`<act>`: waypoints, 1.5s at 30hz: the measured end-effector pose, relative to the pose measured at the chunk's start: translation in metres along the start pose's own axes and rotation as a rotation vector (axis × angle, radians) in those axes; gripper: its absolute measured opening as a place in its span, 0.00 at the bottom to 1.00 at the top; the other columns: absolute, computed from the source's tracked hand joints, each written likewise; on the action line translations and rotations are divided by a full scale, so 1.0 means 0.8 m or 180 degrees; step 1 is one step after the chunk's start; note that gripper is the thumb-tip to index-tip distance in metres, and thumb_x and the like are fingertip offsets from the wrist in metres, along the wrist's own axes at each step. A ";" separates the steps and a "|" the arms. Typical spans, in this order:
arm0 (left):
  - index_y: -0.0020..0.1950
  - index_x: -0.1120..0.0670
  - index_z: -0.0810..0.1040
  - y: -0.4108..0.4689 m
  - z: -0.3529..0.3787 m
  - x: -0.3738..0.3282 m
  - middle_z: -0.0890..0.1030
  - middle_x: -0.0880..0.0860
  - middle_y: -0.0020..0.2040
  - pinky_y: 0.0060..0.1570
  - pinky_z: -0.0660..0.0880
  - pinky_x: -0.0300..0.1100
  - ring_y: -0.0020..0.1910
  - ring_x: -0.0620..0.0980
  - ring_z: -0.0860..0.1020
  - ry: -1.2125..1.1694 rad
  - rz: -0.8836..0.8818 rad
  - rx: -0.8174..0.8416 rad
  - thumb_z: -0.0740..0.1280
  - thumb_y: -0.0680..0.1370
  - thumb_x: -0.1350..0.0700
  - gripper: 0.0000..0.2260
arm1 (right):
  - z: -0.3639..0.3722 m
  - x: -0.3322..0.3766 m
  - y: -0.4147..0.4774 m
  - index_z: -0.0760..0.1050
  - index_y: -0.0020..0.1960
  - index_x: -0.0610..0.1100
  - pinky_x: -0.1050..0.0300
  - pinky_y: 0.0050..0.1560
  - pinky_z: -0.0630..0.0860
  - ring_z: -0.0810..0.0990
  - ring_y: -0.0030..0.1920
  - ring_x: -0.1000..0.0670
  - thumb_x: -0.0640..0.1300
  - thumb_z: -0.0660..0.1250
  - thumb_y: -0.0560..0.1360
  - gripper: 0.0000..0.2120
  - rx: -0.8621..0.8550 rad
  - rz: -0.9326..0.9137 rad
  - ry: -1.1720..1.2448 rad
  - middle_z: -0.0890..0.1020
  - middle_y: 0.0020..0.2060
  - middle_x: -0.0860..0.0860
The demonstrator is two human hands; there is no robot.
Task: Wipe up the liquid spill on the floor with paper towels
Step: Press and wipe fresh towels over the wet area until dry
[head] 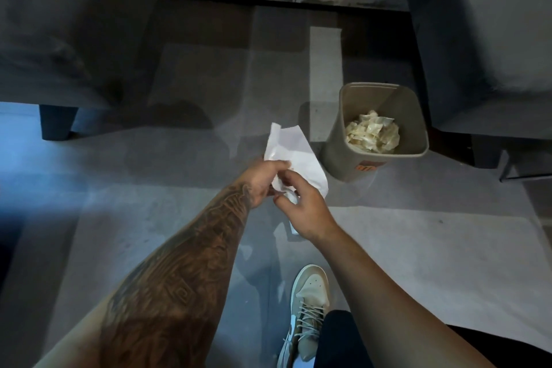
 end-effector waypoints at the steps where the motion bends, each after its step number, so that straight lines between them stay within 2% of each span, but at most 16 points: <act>1: 0.58 0.62 0.79 0.003 -0.017 0.003 0.83 0.58 0.46 0.48 0.78 0.50 0.43 0.57 0.81 -0.0039 0.0005 -0.0297 0.68 0.77 0.57 0.12 | 0.005 -0.005 -0.001 0.75 0.67 0.48 0.59 0.64 0.71 0.77 0.61 0.56 0.46 0.70 0.75 0.21 0.0016 0.0058 -0.0003 0.80 0.62 0.54; 3: 0.58 0.60 0.78 0.005 -0.048 0.009 0.82 0.58 0.49 0.47 0.79 0.52 0.44 0.58 0.81 -0.0134 0.0017 -0.0773 0.63 0.81 0.60 0.09 | 0.001 -0.017 -0.001 0.76 0.64 0.50 0.61 0.60 0.71 0.77 0.60 0.55 0.51 0.70 0.75 0.19 -0.0194 0.0188 -0.0014 0.80 0.61 0.55; 5: 0.60 0.60 0.77 0.006 -0.073 0.012 0.81 0.59 0.51 0.50 0.79 0.55 0.46 0.59 0.80 -0.0108 0.0039 -0.1077 0.62 0.82 0.59 0.09 | -0.023 -0.031 0.001 0.76 0.63 0.51 0.62 0.58 0.70 0.76 0.60 0.53 0.53 0.70 0.75 0.17 -0.0797 0.0287 -0.0075 0.79 0.60 0.53; 9: 0.67 0.60 0.74 0.004 -0.116 0.025 0.79 0.56 0.56 0.41 0.79 0.47 0.46 0.56 0.79 -0.0186 0.0063 -0.1396 0.62 0.82 0.58 0.14 | -0.086 -0.073 0.005 0.69 0.71 0.46 0.57 0.64 0.66 0.70 0.67 0.48 0.52 0.74 0.73 0.30 -0.2033 0.0749 -0.0635 0.73 0.67 0.48; 12: 0.68 0.61 0.74 -0.001 -0.138 0.034 0.79 0.57 0.55 0.43 0.78 0.48 0.44 0.55 0.78 -0.0258 0.0051 -0.1444 0.62 0.82 0.59 0.15 | -0.086 -0.139 0.022 0.62 0.76 0.41 0.50 0.70 0.66 0.68 0.72 0.41 0.56 0.75 0.71 0.41 -0.1933 0.1807 -0.0388 0.69 0.73 0.43; 15: 0.67 0.61 0.74 -0.006 -0.153 0.045 0.79 0.57 0.54 0.49 0.78 0.51 0.48 0.57 0.79 -0.0320 0.0032 -0.1419 0.62 0.82 0.60 0.14 | -0.073 -0.180 0.035 0.69 0.71 0.40 0.53 0.58 0.72 0.76 0.65 0.39 0.52 0.74 0.73 0.32 -0.1546 0.2393 -0.0120 0.77 0.66 0.42; 19: 0.67 0.61 0.75 -0.011 -0.171 0.060 0.81 0.58 0.57 0.46 0.80 0.51 0.49 0.57 0.80 -0.0350 -0.0061 -0.1405 0.62 0.82 0.58 0.14 | -0.074 -0.183 0.051 0.81 0.59 0.41 0.48 0.54 0.80 0.83 0.50 0.40 0.43 0.70 0.75 0.13 -0.1372 0.2188 -0.0067 0.84 0.49 0.42; 20: 0.67 0.61 0.75 -0.012 -0.172 0.062 0.81 0.58 0.57 0.43 0.80 0.49 0.48 0.57 0.81 -0.0342 -0.0082 -0.1397 0.63 0.82 0.57 0.14 | -0.081 -0.175 0.050 0.82 0.57 0.42 0.49 0.49 0.81 0.82 0.44 0.41 0.42 0.69 0.76 0.11 -0.1500 0.2084 0.0037 0.83 0.44 0.44; 22: 0.65 0.60 0.76 -0.014 -0.176 0.065 0.82 0.58 0.56 0.42 0.80 0.46 0.46 0.56 0.81 -0.0321 -0.0102 -0.1361 0.62 0.82 0.56 0.14 | -0.095 -0.148 0.046 0.82 0.51 0.43 0.62 0.36 0.78 0.78 0.34 0.50 0.41 0.66 0.77 0.07 -0.1797 0.1737 0.0260 0.81 0.37 0.48; 25: 0.63 0.60 0.76 -0.020 -0.175 0.064 0.83 0.57 0.56 0.40 0.80 0.46 0.49 0.56 0.82 -0.0333 -0.0128 -0.1287 0.62 0.83 0.54 0.14 | -0.111 -0.103 0.030 0.80 0.48 0.46 0.77 0.29 0.67 0.76 0.36 0.58 0.40 0.65 0.78 0.06 -0.2133 0.1356 0.0403 0.80 0.38 0.53; 30: 0.52 0.55 0.78 -0.034 -0.171 0.054 0.84 0.56 0.53 0.45 0.81 0.50 0.49 0.56 0.83 -0.0276 -0.0119 -0.1204 0.63 0.83 0.51 0.09 | -0.129 -0.017 0.000 0.78 0.50 0.44 0.74 0.38 0.72 0.78 0.41 0.62 0.41 0.64 0.79 0.05 -0.2565 0.0740 0.0726 0.80 0.42 0.53; 32: 0.54 0.56 0.78 -0.037 -0.170 0.051 0.84 0.56 0.53 0.49 0.82 0.52 0.50 0.57 0.83 -0.0270 -0.0083 -0.1159 0.63 0.82 0.52 0.09 | -0.116 0.013 -0.001 0.78 0.50 0.43 0.73 0.38 0.72 0.78 0.38 0.67 0.39 0.64 0.78 0.05 -0.2461 0.0518 0.0820 0.80 0.41 0.54; 35: 0.54 0.57 0.78 -0.043 -0.167 0.047 0.83 0.55 0.48 0.44 0.81 0.49 0.45 0.55 0.83 -0.0200 -0.0074 -0.1058 0.64 0.82 0.52 0.09 | -0.062 0.039 0.010 0.80 0.50 0.48 0.62 0.47 0.78 0.82 0.44 0.56 0.40 0.66 0.77 0.06 -0.1911 0.0301 0.0764 0.83 0.43 0.53; 37: 0.55 0.59 0.79 -0.046 -0.168 0.049 0.83 0.55 0.46 0.41 0.81 0.48 0.43 0.55 0.83 -0.0150 -0.0089 -0.0997 0.64 0.82 0.52 0.11 | -0.007 0.051 0.017 0.80 0.51 0.51 0.64 0.50 0.77 0.82 0.48 0.54 0.40 0.67 0.77 0.07 -0.1378 0.0171 0.0635 0.84 0.46 0.55; 40: 0.61 0.61 0.79 -0.048 -0.174 0.054 0.85 0.58 0.51 0.50 0.81 0.54 0.49 0.58 0.84 -0.0413 -0.0040 -0.0813 0.64 0.82 0.48 0.17 | 0.078 0.064 0.019 0.81 0.53 0.48 0.62 0.52 0.77 0.81 0.49 0.55 0.39 0.69 0.76 0.08 -0.0703 0.0123 0.0577 0.84 0.48 0.55; 45: 0.66 0.59 0.78 -0.052 -0.181 0.062 0.82 0.61 0.61 0.64 0.74 0.54 0.61 0.59 0.80 -0.1246 -0.0007 -0.0059 0.55 0.78 0.31 0.35 | 0.182 0.052 0.008 0.82 0.54 0.47 0.57 0.57 0.77 0.82 0.50 0.52 0.42 0.69 0.76 0.08 0.0193 0.0418 0.0478 0.85 0.48 0.52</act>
Point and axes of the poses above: each hand's wrist, its own y-axis towards the middle knuckle, its own z-axis out of the palm, x = y × z, the point moved 10 cm from there along y, towards the middle knuckle
